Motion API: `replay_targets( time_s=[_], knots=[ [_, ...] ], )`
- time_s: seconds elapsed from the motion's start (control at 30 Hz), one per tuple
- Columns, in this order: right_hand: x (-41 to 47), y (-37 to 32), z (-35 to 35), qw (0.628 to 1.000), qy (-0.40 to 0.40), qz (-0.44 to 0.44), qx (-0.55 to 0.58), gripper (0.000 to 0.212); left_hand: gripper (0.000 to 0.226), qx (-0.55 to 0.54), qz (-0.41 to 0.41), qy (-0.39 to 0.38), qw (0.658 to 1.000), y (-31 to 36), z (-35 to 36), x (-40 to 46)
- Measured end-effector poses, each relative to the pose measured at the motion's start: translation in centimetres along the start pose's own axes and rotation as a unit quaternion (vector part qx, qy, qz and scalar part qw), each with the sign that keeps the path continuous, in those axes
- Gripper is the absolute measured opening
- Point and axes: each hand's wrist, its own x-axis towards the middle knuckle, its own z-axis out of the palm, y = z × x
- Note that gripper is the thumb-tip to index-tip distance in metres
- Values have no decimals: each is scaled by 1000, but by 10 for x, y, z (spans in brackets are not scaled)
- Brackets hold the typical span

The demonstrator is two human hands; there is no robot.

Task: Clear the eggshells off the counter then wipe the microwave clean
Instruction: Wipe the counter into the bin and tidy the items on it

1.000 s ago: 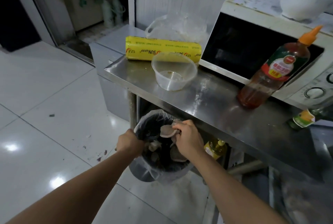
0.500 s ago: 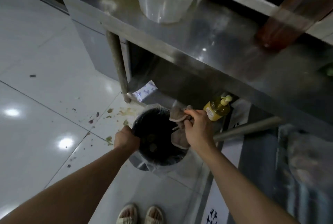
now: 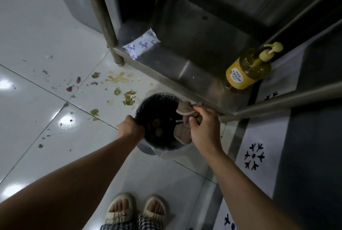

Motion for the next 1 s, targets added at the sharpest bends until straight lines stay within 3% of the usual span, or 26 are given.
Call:
replay_targets(
  time_s=[0.4,0.53,0.63,0.77,1.0],
  knots=[
    [28,51,67,1000,-8,25,14,37,20,-62,-16,3,998,-36,58,68],
    [26,54,74,999,-25,38,16,48,20,-58,-34,-13,998,-42,62,69],
    [22,50,75,998,-44,38,22,57,24,-55,-65,-58,995,-44,56,64],
    [16,36,73,1000,9,15,23,54,42,-13,-85,-63,994,-38,39,48],
    [5,4,68,999,-21,37,3,46,49,42,40,-28,998,-9,-1,9]
  ],
)
